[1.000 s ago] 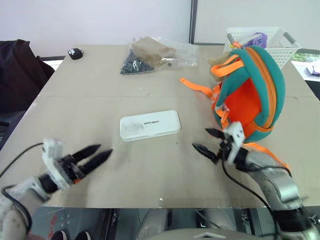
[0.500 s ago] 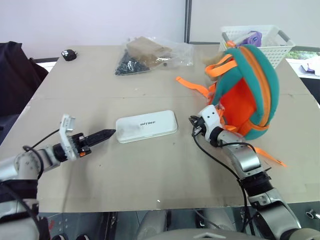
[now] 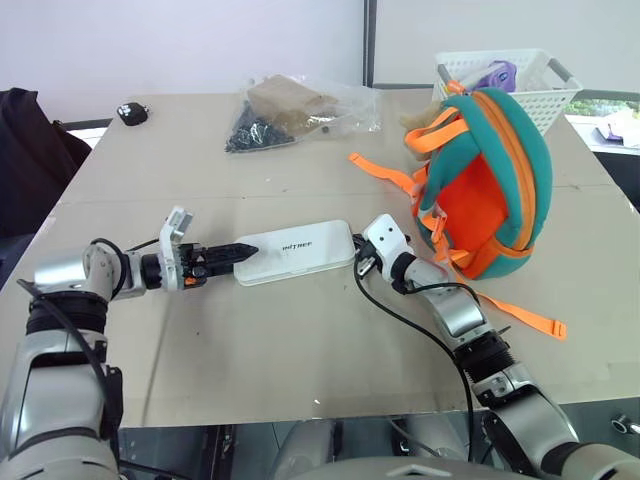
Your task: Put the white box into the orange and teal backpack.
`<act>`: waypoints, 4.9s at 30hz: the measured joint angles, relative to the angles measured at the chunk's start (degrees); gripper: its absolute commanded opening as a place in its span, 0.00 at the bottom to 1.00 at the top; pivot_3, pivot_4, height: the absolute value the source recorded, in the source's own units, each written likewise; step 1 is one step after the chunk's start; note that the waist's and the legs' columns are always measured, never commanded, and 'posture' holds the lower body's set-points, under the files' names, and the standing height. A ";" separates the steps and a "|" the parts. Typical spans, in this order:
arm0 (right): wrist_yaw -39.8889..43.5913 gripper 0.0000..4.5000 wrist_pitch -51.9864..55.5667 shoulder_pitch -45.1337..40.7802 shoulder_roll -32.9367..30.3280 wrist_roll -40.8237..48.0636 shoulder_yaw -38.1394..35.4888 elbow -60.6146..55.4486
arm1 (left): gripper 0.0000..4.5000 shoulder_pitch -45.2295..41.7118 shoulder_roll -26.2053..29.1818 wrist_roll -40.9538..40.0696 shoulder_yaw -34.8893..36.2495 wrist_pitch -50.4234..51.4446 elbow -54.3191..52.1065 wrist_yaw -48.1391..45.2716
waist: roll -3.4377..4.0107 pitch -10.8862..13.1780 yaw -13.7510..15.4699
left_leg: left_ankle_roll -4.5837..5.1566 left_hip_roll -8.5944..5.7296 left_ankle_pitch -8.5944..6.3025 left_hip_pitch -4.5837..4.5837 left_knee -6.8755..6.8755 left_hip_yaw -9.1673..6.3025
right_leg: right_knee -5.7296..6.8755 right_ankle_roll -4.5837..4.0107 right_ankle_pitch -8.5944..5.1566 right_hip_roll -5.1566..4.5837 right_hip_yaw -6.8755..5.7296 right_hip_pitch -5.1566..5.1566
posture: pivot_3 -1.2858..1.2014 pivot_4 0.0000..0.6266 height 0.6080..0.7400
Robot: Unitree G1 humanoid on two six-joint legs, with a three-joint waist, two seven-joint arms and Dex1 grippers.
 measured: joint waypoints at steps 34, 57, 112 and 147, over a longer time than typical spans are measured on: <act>6.69 0.39 0.16 10.75 -1.86 6.94 -4.43 -17.81 | 0.21 13.68 -7.58 -11.11 15.76 12.26 -15.19 3.59 | -0.12 -0.02 0.13 | -0.01 0.05 0.00 -0.35 0.07 -0.17 | 0.11 0.00 0.00 -0.16 0.11 -0.29 | 0.52 0.24 1.00; -21.04 0.71 6.75 -6.02 9.87 12.42 -22.62 -16.59 | 0.21 17.84 -17.57 -21.32 36.83 8.56 -27.01 25.01 | -0.28 -0.02 -0.01 | -0.25 0.03 0.16 -0.74 0.04 -0.10 | 0.43 -0.04 0.02 -0.21 0.12 -0.87 | 0.52 0.24 1.00; 12.47 0.00 18.39 -0.49 -7.88 34.00 -17.69 -27.02 | 0.21 29.99 -2.80 -17.76 32.50 -30.28 -41.45 -6.27 | -0.47 0.10 0.36 | -0.21 0.05 0.13 -0.77 0.06 -0.13 | 0.34 -0.05 0.02 -0.22 0.13 -0.83 | 0.52 0.24 1.00; 12.38 0.00 18.66 -0.25 -5.68 34.14 -16.80 -27.13 | 0.21 21.37 1.98 1.63 19.09 -48.37 -38.26 -2.76 | -0.45 0.11 0.47 | -0.20 0.03 0.13 -0.78 0.07 -0.17 | 0.37 -0.05 0.02 -0.22 0.07 -0.83 | 0.52 0.24 1.00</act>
